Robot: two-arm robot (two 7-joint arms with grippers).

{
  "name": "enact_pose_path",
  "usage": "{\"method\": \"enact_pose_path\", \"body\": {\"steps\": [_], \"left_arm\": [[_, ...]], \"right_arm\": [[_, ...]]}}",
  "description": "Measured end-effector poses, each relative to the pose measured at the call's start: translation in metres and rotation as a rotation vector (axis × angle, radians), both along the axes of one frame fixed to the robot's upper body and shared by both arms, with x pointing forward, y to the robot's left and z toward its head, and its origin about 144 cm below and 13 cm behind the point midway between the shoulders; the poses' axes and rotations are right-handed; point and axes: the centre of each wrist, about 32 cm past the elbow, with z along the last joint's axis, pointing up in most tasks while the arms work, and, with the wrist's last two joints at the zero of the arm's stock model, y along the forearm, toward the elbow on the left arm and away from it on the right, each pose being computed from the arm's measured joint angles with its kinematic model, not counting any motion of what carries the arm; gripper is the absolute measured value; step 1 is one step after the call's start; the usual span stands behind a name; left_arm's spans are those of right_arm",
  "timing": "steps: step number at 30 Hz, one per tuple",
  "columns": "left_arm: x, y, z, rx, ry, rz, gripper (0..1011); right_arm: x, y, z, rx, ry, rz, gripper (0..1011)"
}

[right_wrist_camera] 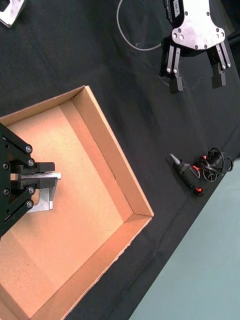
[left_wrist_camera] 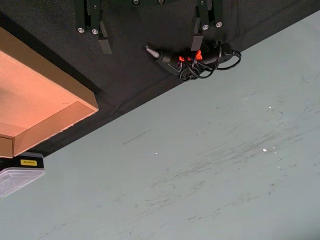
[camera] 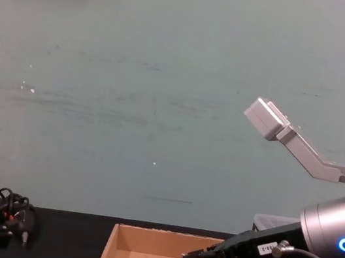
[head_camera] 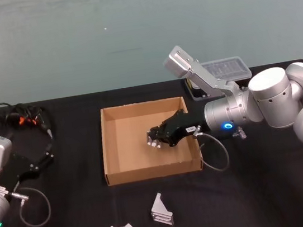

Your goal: Use one hand to pick up the angle iron from the table and place it into the box.

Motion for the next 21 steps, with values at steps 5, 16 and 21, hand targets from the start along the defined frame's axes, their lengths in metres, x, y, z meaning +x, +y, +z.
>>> {"method": "enact_pose_path", "body": {"steps": [5,16,21], "left_arm": [[0.0,0.0,0.0,0.0,0.0,0.0,1000],[0.0,0.0,0.0,0.0,0.0,0.0,1000],[0.0,0.0,0.0,0.0,0.0,0.0,1000]], "right_arm": [[-0.0003,-0.0003,0.0001,-0.001,0.0,0.0,66],[-0.0006,-0.0005,0.0006,-0.001,0.0,0.0,302],[-0.0007,-0.0006,0.0007,0.0,0.0,0.0,482]]}}
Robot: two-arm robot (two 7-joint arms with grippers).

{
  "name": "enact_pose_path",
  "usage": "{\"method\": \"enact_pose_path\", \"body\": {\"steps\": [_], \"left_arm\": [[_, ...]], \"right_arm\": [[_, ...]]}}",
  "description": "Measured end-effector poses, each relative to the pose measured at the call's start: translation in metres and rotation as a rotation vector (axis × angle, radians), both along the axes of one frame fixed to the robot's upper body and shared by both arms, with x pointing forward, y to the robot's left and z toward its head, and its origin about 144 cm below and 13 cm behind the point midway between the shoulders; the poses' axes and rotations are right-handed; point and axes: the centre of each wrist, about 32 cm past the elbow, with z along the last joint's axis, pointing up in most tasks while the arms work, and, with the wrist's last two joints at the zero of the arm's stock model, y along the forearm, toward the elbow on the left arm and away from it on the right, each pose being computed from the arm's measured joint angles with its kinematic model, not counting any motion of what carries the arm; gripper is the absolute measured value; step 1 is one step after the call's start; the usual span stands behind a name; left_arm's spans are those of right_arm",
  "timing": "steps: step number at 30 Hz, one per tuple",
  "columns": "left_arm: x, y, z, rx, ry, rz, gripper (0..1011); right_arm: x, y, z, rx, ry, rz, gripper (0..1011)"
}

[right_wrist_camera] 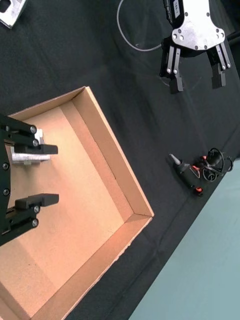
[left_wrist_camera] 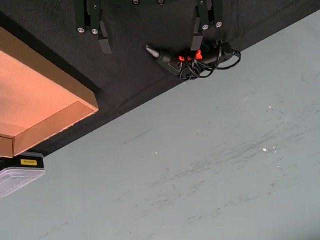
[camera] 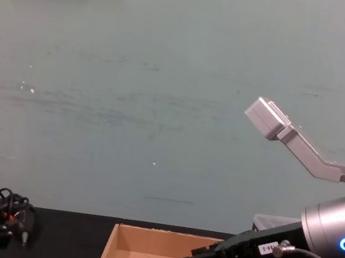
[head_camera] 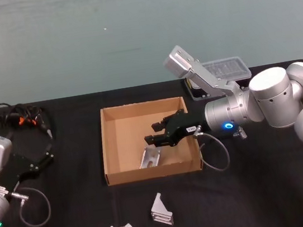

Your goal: Use one hand to pick up the angle iron from the table and place it into the box.

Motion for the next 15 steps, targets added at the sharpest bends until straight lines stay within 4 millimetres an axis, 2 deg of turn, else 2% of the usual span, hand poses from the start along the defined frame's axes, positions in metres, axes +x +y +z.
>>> {"method": "enact_pose_path", "body": {"steps": [2,4,7,8,15], "left_arm": [[0.0,0.0,0.0,0.0,0.0,0.0,1000],[0.0,0.0,0.0,0.0,0.0,0.0,1000],[0.0,0.0,0.0,0.0,0.0,0.0,1000],[0.0,0.0,0.0,0.0,0.0,0.0,1000],[0.0,0.0,0.0,0.0,0.0,0.0,1000]], "right_arm": [[0.0,-0.0001,0.0,0.0,0.0,0.0,512],[-0.0001,-0.0002,0.0,0.0,0.0,0.0,599],[-0.0001,-0.0003,-0.0001,0.0,0.001,-0.001,658],[-0.0001,-0.0003,-0.0001,0.0,0.0,0.0,724],[-0.0002,-0.0003,0.0001,0.0,0.0,0.0,921]]}}
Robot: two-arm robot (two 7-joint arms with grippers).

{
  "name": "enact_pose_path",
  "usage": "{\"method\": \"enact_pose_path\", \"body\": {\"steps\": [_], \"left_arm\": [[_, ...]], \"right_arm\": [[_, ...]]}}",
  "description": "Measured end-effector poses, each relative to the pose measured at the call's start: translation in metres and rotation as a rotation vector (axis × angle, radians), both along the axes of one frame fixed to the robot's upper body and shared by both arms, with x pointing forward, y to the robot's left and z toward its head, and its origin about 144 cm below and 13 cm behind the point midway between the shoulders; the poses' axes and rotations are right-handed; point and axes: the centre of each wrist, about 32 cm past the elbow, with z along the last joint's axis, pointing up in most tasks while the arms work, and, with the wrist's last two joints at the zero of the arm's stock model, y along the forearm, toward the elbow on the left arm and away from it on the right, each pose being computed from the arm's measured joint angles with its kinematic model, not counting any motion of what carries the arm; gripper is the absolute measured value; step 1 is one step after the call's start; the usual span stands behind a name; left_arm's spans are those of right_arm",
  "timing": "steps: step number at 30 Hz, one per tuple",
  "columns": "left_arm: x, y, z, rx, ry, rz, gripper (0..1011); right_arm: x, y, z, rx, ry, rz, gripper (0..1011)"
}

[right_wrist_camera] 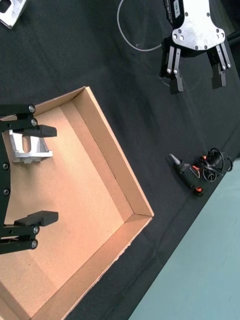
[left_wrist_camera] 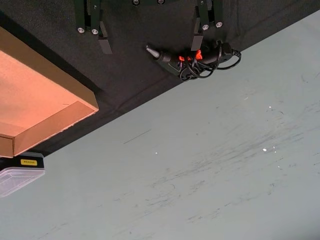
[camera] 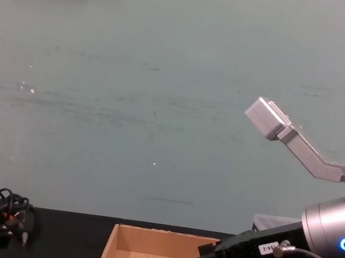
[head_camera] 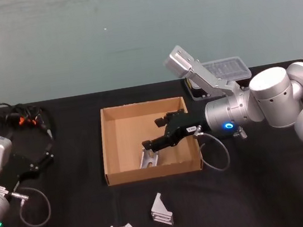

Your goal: Use one hand to pick up the angle iron from the table and place it into the box.

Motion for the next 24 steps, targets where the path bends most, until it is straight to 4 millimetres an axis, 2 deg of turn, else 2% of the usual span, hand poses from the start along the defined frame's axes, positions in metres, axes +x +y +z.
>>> {"method": "enact_pose_path", "body": {"steps": [4,13,15,24], "left_arm": [[0.0,0.0,0.0,0.0,0.0,0.0,1000],[0.0,0.0,0.0,0.0,0.0,0.0,1000],[0.0,0.0,0.0,0.0,0.0,0.0,1000],[0.0,0.0,0.0,0.0,0.0,0.0,1000]], "right_arm": [[0.0,0.0,0.0,0.0,0.0,0.0,1003],[-0.009,-0.006,-0.002,0.032,-0.025,-0.007,1000],[-0.018,-0.012,-0.003,0.079,-0.063,0.001,1000],[-0.04,-0.024,-0.005,0.166,-0.139,0.082,1000]]}}
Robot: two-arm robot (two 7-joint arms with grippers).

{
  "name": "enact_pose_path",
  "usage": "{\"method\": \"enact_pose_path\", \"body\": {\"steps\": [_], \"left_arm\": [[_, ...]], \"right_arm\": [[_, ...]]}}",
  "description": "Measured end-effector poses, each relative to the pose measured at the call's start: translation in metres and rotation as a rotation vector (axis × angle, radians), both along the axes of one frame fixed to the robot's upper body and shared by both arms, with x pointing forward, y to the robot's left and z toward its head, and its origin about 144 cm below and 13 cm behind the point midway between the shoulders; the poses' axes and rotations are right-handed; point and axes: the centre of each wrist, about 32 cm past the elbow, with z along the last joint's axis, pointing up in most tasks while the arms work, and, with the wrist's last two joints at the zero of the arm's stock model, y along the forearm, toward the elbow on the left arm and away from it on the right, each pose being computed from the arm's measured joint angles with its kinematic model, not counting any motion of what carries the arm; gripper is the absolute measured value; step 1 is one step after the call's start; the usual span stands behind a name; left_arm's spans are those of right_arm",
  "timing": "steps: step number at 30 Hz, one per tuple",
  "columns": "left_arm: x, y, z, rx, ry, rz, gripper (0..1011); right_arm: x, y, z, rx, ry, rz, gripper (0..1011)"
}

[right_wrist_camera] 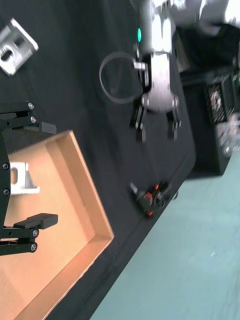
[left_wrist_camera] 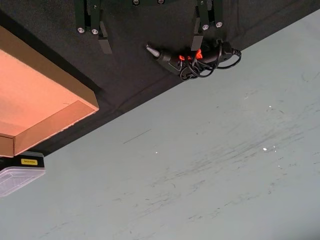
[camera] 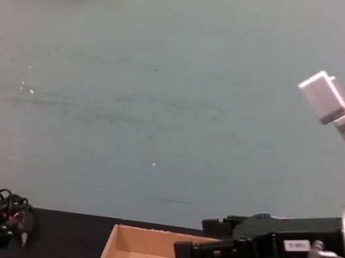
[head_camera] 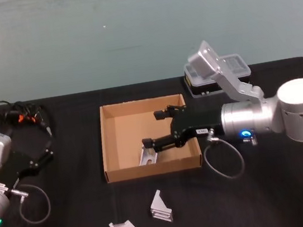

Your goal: Use one hand to pick up the angle iron from the table and place it into the box.

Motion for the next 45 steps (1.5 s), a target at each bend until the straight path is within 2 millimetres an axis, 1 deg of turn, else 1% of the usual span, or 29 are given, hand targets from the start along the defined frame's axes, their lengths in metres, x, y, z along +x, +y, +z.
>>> {"method": "enact_pose_path", "body": {"steps": [6,13,19,24,31,45], "left_arm": [[0.0,0.0,0.0,0.0,0.0,0.0,1000],[0.0,0.0,0.0,0.0,0.0,0.0,1000],[0.0,0.0,0.0,0.0,0.0,0.0,1000],[0.0,0.0,0.0,0.0,0.0,0.0,1000],[0.0,0.0,0.0,0.0,0.0,0.0,1000],[0.0,0.0,0.0,0.0,0.0,0.0,1000]], "right_arm": [[-0.02,-0.011,-0.003,0.0,-0.049,0.106,1002],[-0.041,-0.02,-0.01,-0.021,-0.055,0.208,1000],[-0.052,-0.023,-0.02,-0.038,-0.032,0.27,1000],[-0.057,-0.019,-0.03,-0.054,-0.003,0.307,1002],[-0.056,-0.014,-0.039,-0.069,0.023,0.317,1002],[-0.055,-0.007,-0.043,-0.09,0.016,0.285,1000]]}}
